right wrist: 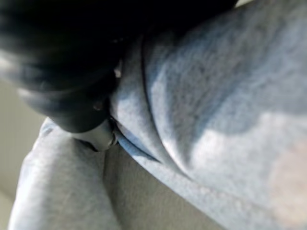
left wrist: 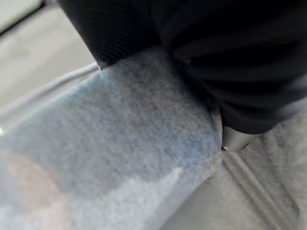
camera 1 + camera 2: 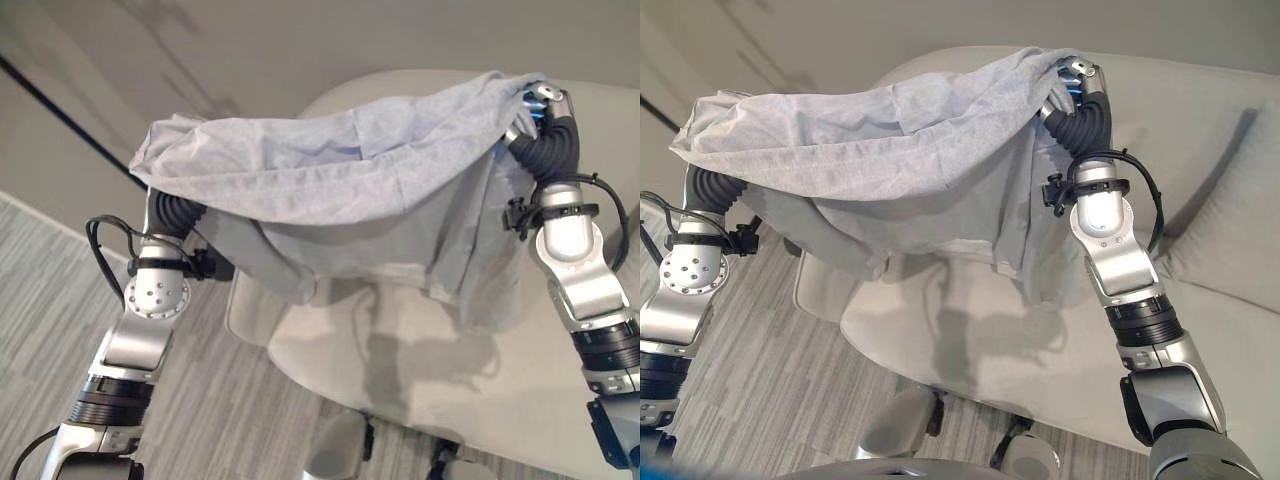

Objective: Hang the clothes on the sofa on the clothes rack.

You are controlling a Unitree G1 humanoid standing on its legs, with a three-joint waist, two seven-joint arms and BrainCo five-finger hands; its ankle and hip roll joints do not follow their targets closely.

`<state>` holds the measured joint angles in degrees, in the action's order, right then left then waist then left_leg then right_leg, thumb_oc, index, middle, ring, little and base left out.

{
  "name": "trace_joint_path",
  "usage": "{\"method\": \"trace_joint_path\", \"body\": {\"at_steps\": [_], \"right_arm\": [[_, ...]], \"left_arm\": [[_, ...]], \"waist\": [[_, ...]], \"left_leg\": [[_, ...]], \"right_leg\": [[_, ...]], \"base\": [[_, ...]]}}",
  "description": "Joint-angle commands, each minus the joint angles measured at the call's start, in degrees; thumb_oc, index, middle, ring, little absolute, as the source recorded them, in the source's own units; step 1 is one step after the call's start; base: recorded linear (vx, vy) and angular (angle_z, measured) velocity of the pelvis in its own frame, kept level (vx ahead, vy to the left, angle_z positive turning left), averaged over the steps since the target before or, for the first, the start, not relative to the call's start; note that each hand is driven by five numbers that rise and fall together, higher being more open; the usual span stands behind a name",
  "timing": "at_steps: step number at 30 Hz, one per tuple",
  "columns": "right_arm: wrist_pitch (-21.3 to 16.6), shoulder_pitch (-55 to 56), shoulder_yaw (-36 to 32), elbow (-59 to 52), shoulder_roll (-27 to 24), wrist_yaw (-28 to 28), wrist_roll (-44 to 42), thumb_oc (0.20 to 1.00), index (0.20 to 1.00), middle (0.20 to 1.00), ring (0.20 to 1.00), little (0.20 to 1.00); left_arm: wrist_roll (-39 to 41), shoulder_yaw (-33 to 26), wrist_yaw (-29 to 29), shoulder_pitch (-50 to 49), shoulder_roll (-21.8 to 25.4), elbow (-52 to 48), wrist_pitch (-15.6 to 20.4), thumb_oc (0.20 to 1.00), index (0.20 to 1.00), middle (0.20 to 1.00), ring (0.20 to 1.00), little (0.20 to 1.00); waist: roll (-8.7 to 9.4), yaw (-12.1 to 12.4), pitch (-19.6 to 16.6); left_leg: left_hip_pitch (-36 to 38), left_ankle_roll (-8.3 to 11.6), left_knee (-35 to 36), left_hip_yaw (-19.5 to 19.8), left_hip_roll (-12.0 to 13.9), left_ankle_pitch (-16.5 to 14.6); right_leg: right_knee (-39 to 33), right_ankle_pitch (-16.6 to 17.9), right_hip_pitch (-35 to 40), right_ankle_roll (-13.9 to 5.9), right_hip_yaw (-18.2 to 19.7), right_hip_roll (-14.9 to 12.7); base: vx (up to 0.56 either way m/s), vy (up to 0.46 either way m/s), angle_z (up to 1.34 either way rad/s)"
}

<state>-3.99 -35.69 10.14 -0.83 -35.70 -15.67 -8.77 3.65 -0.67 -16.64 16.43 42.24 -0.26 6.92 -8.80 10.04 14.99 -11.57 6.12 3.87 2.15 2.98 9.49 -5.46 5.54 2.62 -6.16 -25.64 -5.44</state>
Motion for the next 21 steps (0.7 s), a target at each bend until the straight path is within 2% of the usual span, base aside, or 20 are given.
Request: {"method": "trace_joint_path", "body": {"at_steps": [1,2,3,7,9,10,11,12,13,14,15,18,19,21], "right_arm": [[-3.25,-1.33,1.55,2.08,0.31,0.25,2.16,0.2,0.2,0.2,0.2,0.2],[-3.23,-1.86,2.6,3.16,0.28,0.77,2.32,0.2,0.2,0.2,0.2,0.2],[-3.26,-1.94,2.68,3.2,0.3,0.77,2.32,0.2,0.2,0.2,0.2,0.2],[-2.59,-0.51,2.81,3.82,1.58,1.69,3.59,0.2,0.2,0.2,0.2,0.2],[-2.35,1.16,1.53,3.86,1.91,1.86,4.66,0.2,0.2,0.2,0.2,0.2],[-2.34,1.33,1.47,3.77,1.92,1.89,4.71,0.2,0.2,0.2,0.2,0.2],[-2.22,2.46,0.7,3.65,2.32,1.87,5.05,0.2,0.2,0.2,0.2,0.2],[-2.16,3.77,-0.5,3.14,2.76,1.73,5.87,0.2,0.2,0.2,0.2,0.2],[-2.14,3.82,-0.55,3.1,2.77,1.73,5.87,0.2,0.2,0.2,0.2,0.2],[-1.7,5.48,-2.13,2.76,3.92,1.57,6.6,0.2,0.2,0.2,0.2,0.2],[-1.15,7.24,-4.14,2.17,5.28,1.21,7.16,0.2,0.2,0.2,0.2,0.2],[-1.08,8.87,-6.23,1.18,7.04,0.25,7.51,0.2,0.2,0.2,0.2,0.2],[-0.83,8.87,-6.37,0.67,7.58,0.29,7.88,0.2,0.2,0.2,0.2,0.2],[-0.94,9.58,-6.93,0.03,7.77,-0.08,8.36,0.2,0.2,0.2,0.2,0.2]], "left_arm": [[-1.29,-2.94,-0.44,-2.85,1.42,1.84,2.3,0.2,0.2,0.2,0.2,0.2],[-1.41,-4.42,-0.47,-4.76,0.99,1.39,2.55,0.2,0.2,0.2,0.2,0.2],[-1.42,-4.56,-0.45,-4.87,0.96,1.29,2.53,0.2,0.2,0.2,0.2,0.2],[-1.27,-7.57,-0.36,-9.73,0.03,-0.23,2.69,0.2,0.2,0.2,0.2,0.2],[-1.4,-8.48,-0.01,-11.64,-0.42,-0.97,2.75,0.2,0.2,0.2,0.2,0.2],[-1.41,-8.48,0.02,-11.77,-0.44,-1.09,2.71,0.2,0.2,0.2,0.2,0.2],[-1.42,-8.33,0.16,-12.19,-0.68,-1.34,2.8,0.2,0.2,0.2,0.2,0.2],[-1.61,-7.55,0.82,-12.43,-1.11,-1.2,2.62,0.2,0.2,0.2,0.2,0.2],[-1.61,-7.51,0.82,-12.42,-1.09,-1.2,2.62,0.2,0.2,0.2,0.2,0.2],[-2.3,-6.89,1.78,-12.29,-0.91,-0.84,2.19,0.2,0.2,0.2,0.2,0.2],[-3.33,-6.38,2.56,-11.86,0.23,-0.99,1.64,0.2,0.2,0.2,0.2,0.2],[-4.22,-5.51,3.19,-10.74,1.58,-0.65,1.08,0.2,0.2,0.2,0.2,0.2],[-4.63,-5.09,3.22,-10.17,2.0,-0.74,1.06,0.2,0.2,0.2,0.2,0.2],[-5.39,-3.71,3.53,-8.32,2.28,-0.82,0.88,0.2,0.2,0.2,0.2,0.2]], "waist": [[5.09,0.41,-7.58],[5.64,0.5,-7.99],[5.62,0.39,-7.98],[5.38,-0.15,-9.31],[4.22,-0.51,-10.08],[4.19,-0.59,-10.13],[3.69,-0.68,-10.5],[3.61,-0.7,-10.89],[3.68,-0.66,-10.94],[4.42,-0.57,-11.06],[5.98,-0.21,-11.29],[7.35,-0.33,-11.04],[7.67,-0.6,-10.8],[7.84,-1.78,-10.48]], "left_leg": [[-0.27,4.95,0.13,-1.8,3.56,-2.49],[2.05,5.24,-1.33,-2.14,6.4,-2.59],[1.88,5.17,-1.4,-2.09,6.33,-2.43],[5.38,6.14,-3.0,-2.72,11.62,-1.1],[7.24,6.66,-2.51,-2.99,12.22,-1.55],[7.28,6.65,-2.46,-2.88,12.2,-1.54],[7.8,6.97,-1.89,-3.69,11.83,-2.14],[8.27,6.48,-1.24,-4.31,9.94,-4.23],[8.21,6.45,-1.28,-4.34,9.88,-4.24],[8.43,5.17,-1.27,-4.86,6.94,-6.66],[8.77,3.46,-2.36,-5.45,4.13,-9.11],[8.73,2.19,-3.08,-5.12,1.78,-10.16],[8.64,1.4,-3.15,-4.68,0.65,-9.83],[9.15,-0.16,-2.57,-4.13,-1.34,-10.24]], "right_leg": [[2.92,-5.68,-3.06,-4.44,1.46,-4.48],[1.92,-3.97,-2.57,-5.29,0.91,-5.96],[1.84,-3.74,-2.64,-5.28,0.87,-6.0],[1.81,-1.71,-1.94,-7.01,0.12,-8.68],[2.41,-0.81,-1.65,-7.95,-0.03,-9.85],[2.38,-0.78,-1.53,-8.0,-0.15,-9.85],[2.53,0.37,-1.72,-8.51,-0.47,-11.0],[2.76,2.11,-2.63,-8.84,-0.7,-13.53],[2.79,2.11,-2.71,-8.84,-0.66,-13.6],[2.56,4.86,-3.67,-8.84,-1.25,-16.63],[1.92,5.69,-3.36,-8.84,-0.95,-18.51],[2.49,5.01,-3.4,-8.84,0.82,-19.31],[3.96,4.75,-4.25,-8.84,2.73,-19.68],[8.11,1.49,-4.83,-8.52,7.98,-17.4]], "base": [[-0.18,0.202,0.24],[-0.13,0.176,0.3],[-0.11,0.206,0.29],[-0.07,0.253,0.25],[-0.04,0.307,0.23],[-0.05,0.312,0.33],[-0.12,0.457,0.52],[-0.12,0.457,0.56],[-0.16,0.546,0.48],[-0.09,0.489,0.55],[-0.1,0.495,0.48],[-0.02,0.259,0.38],[0.0,0.285,0.5],[-0.01,0.289,0.58]]}}
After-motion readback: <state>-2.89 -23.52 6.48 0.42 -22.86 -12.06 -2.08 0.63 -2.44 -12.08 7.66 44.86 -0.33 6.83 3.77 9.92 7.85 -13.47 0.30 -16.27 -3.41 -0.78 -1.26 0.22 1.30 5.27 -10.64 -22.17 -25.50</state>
